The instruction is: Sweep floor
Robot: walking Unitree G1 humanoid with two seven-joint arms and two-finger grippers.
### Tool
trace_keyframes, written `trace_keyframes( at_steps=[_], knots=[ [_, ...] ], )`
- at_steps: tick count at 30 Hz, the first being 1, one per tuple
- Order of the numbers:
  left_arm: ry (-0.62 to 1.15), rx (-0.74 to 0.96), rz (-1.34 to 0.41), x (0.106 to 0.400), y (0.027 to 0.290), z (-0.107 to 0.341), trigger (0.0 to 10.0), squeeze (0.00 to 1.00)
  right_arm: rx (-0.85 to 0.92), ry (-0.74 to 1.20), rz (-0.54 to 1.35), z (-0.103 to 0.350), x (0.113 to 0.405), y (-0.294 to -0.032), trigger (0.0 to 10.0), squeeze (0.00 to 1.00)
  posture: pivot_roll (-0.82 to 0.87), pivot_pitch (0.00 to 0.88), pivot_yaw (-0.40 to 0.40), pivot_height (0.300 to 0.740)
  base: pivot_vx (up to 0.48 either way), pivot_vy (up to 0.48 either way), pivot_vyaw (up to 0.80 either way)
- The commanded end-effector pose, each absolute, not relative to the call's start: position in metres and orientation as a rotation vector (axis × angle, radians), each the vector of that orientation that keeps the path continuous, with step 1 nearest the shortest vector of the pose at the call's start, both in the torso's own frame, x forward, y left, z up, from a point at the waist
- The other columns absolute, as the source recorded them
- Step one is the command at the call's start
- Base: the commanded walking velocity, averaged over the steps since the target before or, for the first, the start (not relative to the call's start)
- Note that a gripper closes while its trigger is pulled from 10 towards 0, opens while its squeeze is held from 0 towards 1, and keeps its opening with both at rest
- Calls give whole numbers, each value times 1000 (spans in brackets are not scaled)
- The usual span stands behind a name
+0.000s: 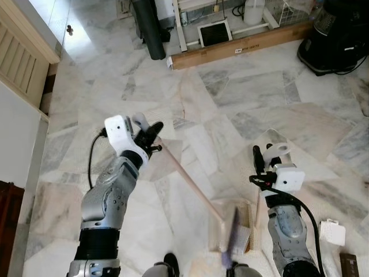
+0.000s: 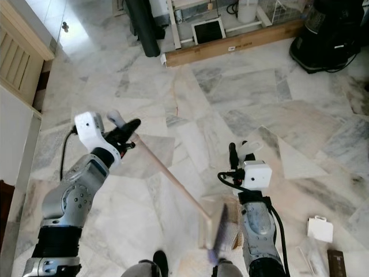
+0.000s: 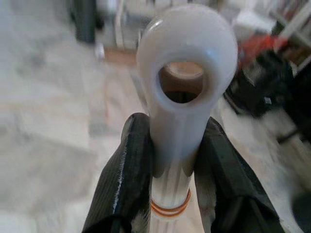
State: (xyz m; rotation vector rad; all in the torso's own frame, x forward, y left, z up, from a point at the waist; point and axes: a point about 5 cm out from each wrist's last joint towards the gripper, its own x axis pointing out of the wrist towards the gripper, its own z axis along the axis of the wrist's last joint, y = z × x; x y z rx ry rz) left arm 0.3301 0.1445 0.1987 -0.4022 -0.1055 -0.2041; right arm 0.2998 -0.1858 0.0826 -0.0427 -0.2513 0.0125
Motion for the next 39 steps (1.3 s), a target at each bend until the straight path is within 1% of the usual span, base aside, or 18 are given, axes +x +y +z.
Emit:
trace_keyframes(
  at_steps=[1,8,10,12,13,14,15,17,20,23,24,27,34,39],
  knots=[
    [-259,-387,-186,326,157,226,10000,0,92,-63,2,45,287,-171,10000,0,47,132,210,740,0,0,0],
    [-350,-399,-169,331,164,240,10000,0,96,-84,-10,52,295,-175,10000,0,28,64,196,740,0,0,0],
    [-390,-388,-157,331,167,247,10000,0,100,-102,7,57,298,-172,10000,0,26,29,186,740,0,0,0],
    [-426,-376,-144,331,170,253,10000,0,105,-123,19,61,300,-170,10000,0,24,23,184,740,0,0,0],
    [-435,-350,-130,330,173,253,10000,0,110,-130,20,63,300,-169,10000,0,14,6,181,740,0,0,0],
    [-437,-267,-108,327,179,247,10000,0,115,-147,23,66,301,-167,10000,0,-5,0,177,740,0,0,0],
    [-437,-267,-108,327,179,247,10000,0,115,-147,23,66,301,-167,10000,0,-5,0,177,740,0,0,0],
    [-405,-167,-100,321,183,231,10000,0,114,-176,16,71,301,-166,10000,0,-24,0,175,740,0,0,0],
    [-381,-82,-89,312,188,217,10000,0,123,-215,-8,78,299,-171,10000,0,-35,0,168,740,0,0,0],
    [-373,-48,-81,310,191,210,10000,0,144,-224,-26,80,298,-175,10000,0,-41,0,165,740,0,0,0],
    [-367,-40,-53,309,197,205,10000,0,153,-235,-27,83,297,-178,10000,0,-36,0,153,740,0,0,0],
    [-398,23,-1,306,210,206,10000,0,145,-259,-12,90,297,-176,10000,0,-27,0,142,740,0,0,0],
    [-411,55,59,305,223,206,10000,0,171,-283,8,101,304,-169,10000,0,-10,0,119,740,0,0,0],
    [-368,59,70,297,225,187,10000,0,219,-340,32,121,312,-159,10000,0,-2,0,108,740,0,0,0]
  ],
)
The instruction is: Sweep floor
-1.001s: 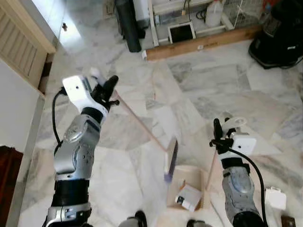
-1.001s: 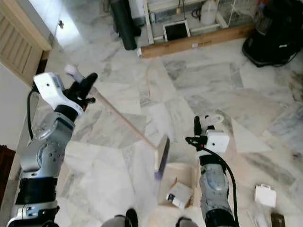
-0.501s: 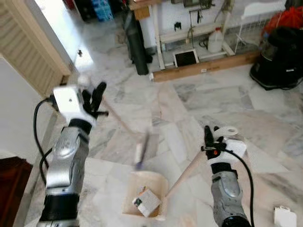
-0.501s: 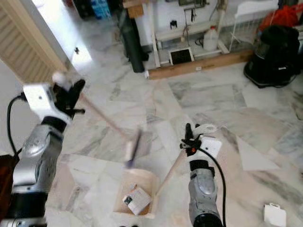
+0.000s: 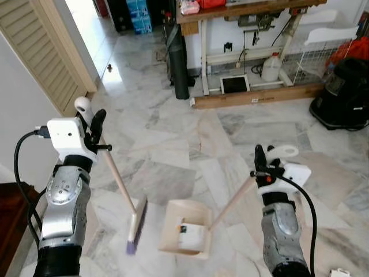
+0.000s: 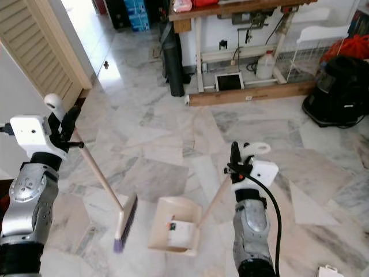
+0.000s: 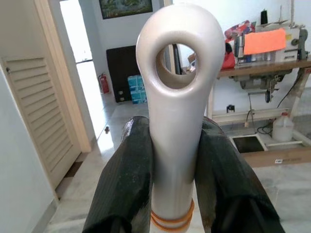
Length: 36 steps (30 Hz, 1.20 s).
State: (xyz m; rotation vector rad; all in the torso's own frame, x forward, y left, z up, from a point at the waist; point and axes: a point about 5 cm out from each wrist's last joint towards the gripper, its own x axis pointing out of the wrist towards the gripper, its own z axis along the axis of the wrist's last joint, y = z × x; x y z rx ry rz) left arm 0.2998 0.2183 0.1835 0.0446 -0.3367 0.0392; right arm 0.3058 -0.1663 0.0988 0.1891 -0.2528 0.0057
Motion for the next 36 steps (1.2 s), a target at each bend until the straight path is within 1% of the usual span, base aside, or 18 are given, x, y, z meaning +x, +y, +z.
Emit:
trace_keyframes(
  at_steps=[1,4,8,12,15,19,21,24,26,30,36],
  knots=[
    [-368,59,70,297,225,187,10000,0,219,-340,32,121,312,-159,10000,0,-2,0,108,740,0,0,0],
    [-367,61,83,294,225,183,10000,0,196,-362,25,129,315,-159,10000,0,1,0,96,740,0,0,0],
    [-360,58,92,290,222,173,10000,0,162,-376,-37,139,319,-167,10000,0,-16,0,71,740,0,0,0],
    [-354,48,73,289,210,166,10000,0,129,-409,-50,154,321,-174,10000,0,-11,0,32,740,0,0,0],
    [-364,28,71,292,204,166,10000,0,125,-416,-39,158,324,-176,10000,0,-14,0,14,740,0,0,0],
    [-382,-3,38,295,188,166,10000,0,107,-419,-37,163,326,-180,10000,0,-8,0,-16,740,0,0,0],
    [-386,-11,21,297,182,165,10000,0,103,-408,-25,164,326,-178,10000,0,-1,0,-31,740,0,0,0],
    [-383,-13,9,296,178,163,10000,0,85,-401,8,164,322,-172,10000,0,-10,0,-28,740,0,0,0],
    [-383,-19,20,295,179,163,10000,0,94,-408,3,165,321,-173,10000,0,-11,0,-26,740,0,0,0],
    [-393,-24,48,294,183,167,10000,0,104,-394,-11,164,323,-173,10000,0,1,0,-15,740,0,0,766],
    [-395,-6,82,287,191,168,10000,0,116,-392,17,164,316,-159,10000,0,-6,0,1,740,0,0,788]
  ],
)
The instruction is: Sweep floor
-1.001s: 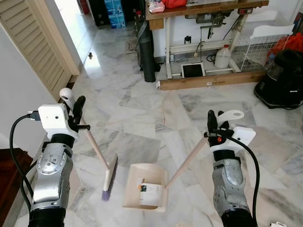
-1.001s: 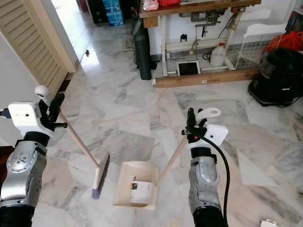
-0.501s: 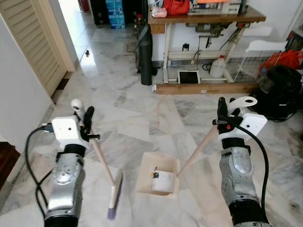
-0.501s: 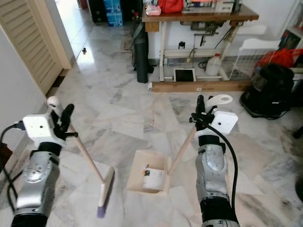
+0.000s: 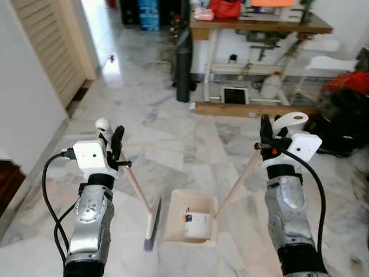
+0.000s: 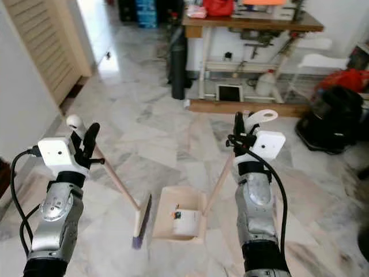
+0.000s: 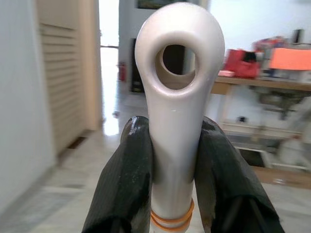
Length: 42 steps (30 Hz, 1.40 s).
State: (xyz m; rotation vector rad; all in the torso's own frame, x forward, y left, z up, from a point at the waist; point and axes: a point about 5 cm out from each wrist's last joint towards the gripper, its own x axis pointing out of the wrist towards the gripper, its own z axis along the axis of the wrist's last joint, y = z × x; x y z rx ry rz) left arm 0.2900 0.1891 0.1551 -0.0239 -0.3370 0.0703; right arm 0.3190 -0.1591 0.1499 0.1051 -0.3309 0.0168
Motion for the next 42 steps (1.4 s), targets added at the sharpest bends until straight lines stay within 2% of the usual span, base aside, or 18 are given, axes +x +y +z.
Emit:
trace_keyframes(
  at_steps=[1,15,29,42],
  knots=[
    [-392,-4,85,286,192,168,10000,0,115,-393,18,164,315,-159,10000,0,-8,0,5,740,0,0,788],
    [-342,12,60,274,185,160,10000,0,81,-396,5,166,308,-172,10000,0,-28,0,38,740,0,0,789],
    [-305,17,79,264,182,155,10000,0,92,-379,46,163,304,-161,10000,0,-10,0,46,740,0,0,794],
    [-274,12,109,258,180,150,10000,0,84,-378,50,165,302,-165,10000,0,-18,0,46,740,0,0,798]
  ],
)
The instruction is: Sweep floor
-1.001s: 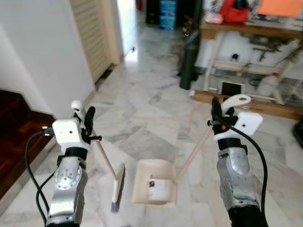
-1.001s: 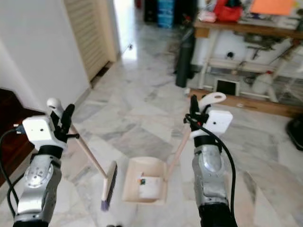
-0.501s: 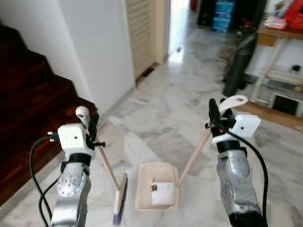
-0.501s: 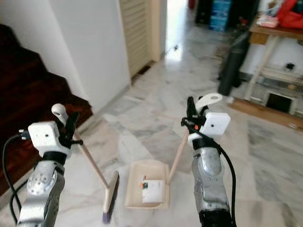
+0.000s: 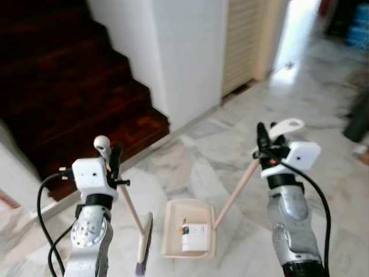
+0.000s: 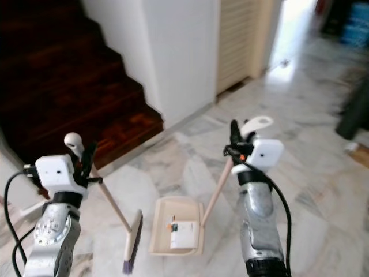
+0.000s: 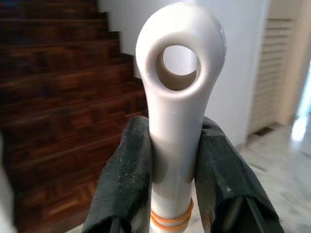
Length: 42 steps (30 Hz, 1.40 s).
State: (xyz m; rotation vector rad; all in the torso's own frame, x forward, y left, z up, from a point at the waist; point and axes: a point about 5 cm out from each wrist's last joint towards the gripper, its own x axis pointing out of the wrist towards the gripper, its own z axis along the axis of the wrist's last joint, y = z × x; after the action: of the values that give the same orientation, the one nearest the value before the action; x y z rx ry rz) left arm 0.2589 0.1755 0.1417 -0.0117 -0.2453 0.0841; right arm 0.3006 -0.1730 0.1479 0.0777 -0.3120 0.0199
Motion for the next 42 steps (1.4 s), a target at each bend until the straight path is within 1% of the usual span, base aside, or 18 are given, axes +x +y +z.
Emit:
trace_keyframes(
  at_steps=[1,6,9,19,36,42],
  knots=[
    [-273,12,115,258,180,150,10000,0,85,-379,52,165,302,-164,10000,0,-17,0,45,740,0,0,800],
    [-277,9,131,259,182,152,10000,0,97,-389,62,168,303,-162,10000,0,-14,0,43,740,0,0,800],
    [-273,5,141,258,183,151,10000,0,126,-380,69,166,304,-161,10000,0,-14,0,42,740,0,0,0],
    [-273,-2,157,258,182,153,10000,0,116,-358,78,166,306,-162,10000,0,-7,0,37,740,0,427,0],
    [-262,-13,184,257,183,153,10000,0,145,-360,38,171,308,-165,10000,0,-6,0,34,740,0,434,0],
    [-261,-15,188,256,183,153,10000,0,106,-357,35,171,308,-165,10000,0,-7,0,32,740,0,434,131]
  ],
)
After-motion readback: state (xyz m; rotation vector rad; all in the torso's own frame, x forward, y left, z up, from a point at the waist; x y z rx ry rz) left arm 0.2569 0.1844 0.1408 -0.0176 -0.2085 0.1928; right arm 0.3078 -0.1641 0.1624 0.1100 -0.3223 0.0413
